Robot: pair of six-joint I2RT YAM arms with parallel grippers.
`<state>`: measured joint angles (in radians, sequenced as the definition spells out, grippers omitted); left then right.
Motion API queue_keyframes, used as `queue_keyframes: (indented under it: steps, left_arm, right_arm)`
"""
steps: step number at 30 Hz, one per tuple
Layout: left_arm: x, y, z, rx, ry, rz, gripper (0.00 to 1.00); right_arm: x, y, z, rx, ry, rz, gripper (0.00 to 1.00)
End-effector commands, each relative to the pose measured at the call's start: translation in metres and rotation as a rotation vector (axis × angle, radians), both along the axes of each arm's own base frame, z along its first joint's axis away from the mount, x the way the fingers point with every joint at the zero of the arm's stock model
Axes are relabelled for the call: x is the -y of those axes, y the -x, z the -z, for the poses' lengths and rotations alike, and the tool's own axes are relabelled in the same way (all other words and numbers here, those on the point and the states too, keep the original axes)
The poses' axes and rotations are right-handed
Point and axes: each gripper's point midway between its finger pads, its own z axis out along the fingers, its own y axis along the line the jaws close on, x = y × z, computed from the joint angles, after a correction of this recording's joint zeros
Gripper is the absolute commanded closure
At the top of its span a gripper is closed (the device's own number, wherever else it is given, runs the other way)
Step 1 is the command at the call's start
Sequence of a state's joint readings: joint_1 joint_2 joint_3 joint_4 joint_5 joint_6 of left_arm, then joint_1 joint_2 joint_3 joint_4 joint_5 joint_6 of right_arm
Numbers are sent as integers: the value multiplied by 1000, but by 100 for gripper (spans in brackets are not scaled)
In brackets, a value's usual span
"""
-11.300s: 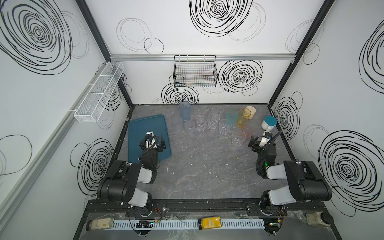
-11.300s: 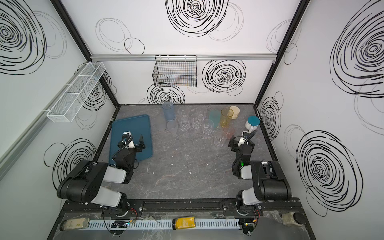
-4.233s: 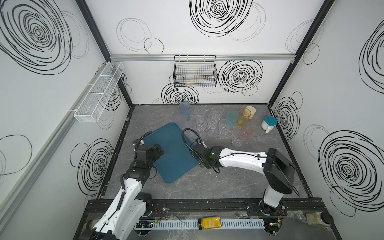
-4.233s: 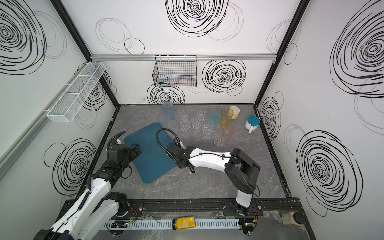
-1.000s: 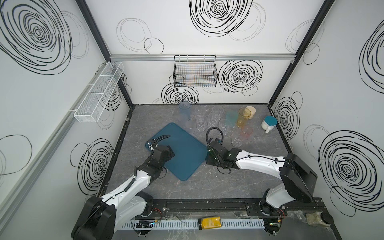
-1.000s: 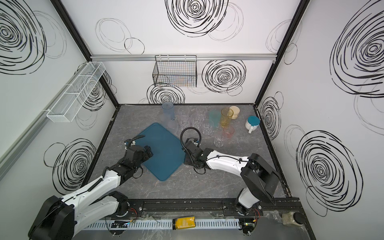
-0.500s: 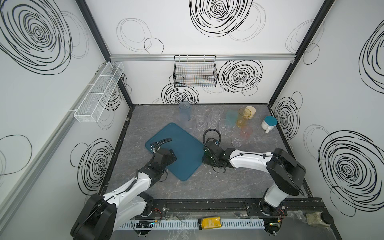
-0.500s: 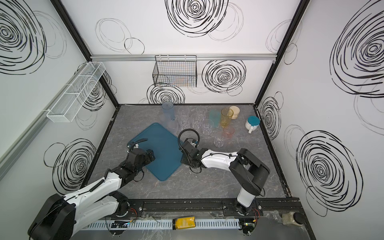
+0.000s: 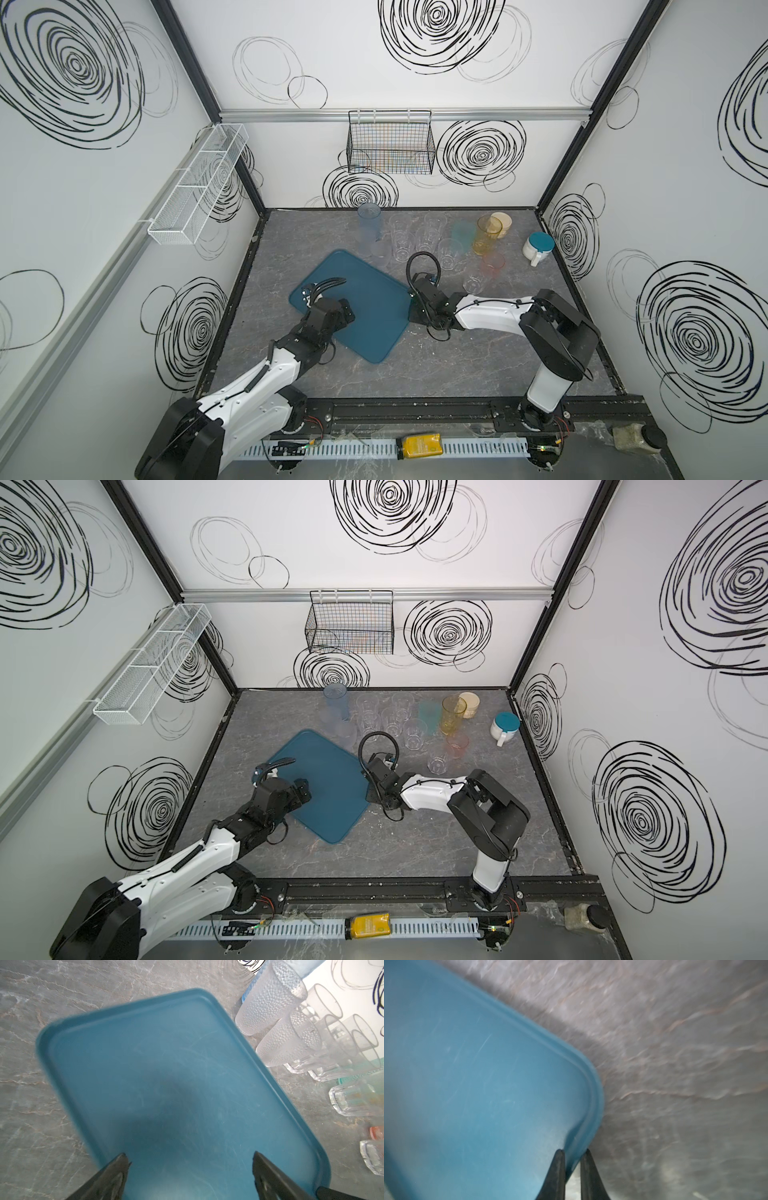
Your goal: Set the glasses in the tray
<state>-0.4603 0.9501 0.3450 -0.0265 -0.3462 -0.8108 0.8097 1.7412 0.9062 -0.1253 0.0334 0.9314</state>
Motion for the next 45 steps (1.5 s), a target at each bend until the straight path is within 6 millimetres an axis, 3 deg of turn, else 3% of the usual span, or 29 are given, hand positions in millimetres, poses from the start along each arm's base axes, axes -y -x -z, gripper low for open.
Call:
queue_keyframes:
  steps: [1,7,14,20,24,28,31,36,40,45]
  left_arm:
    - [0,-7,-20,48,-3,-11,4]
    - [4,-7,-14,36,19,-2,4]
    - [7,-1,-12,27,13,12,4]
    - [3,-1,-17,14,-48,24,4]
    - [-6,-2,-27,26,-98,-6,4]
    - [-16,-10,-44,72,-113,-24,4]
    - [-26,-17,-57,99,-88,-28,4]
    - [-36,-24,-64,125,57,13,4]
    - [-36,-23,-54,87,30,17,4]
    - [-19,-21,-31,39,45,49,4]
  right_arm:
    - [61,20,26,-57,276,-69,90]
    - [99,-5,28,-67,353,-76,92]
    - [121,-47,15,-6,557,-86,93]
    - [135,-68,11,34,706,-56,92]
    - [125,-73,-2,68,692,-68,84]
    - [116,-76,-40,165,718,-59,66]
    - [105,-75,-71,236,689,-62,62]
    - [83,-65,-99,294,539,-73,60]
    - [67,-64,-119,328,404,-81,60]
    - [71,-78,-145,366,330,-40,60]
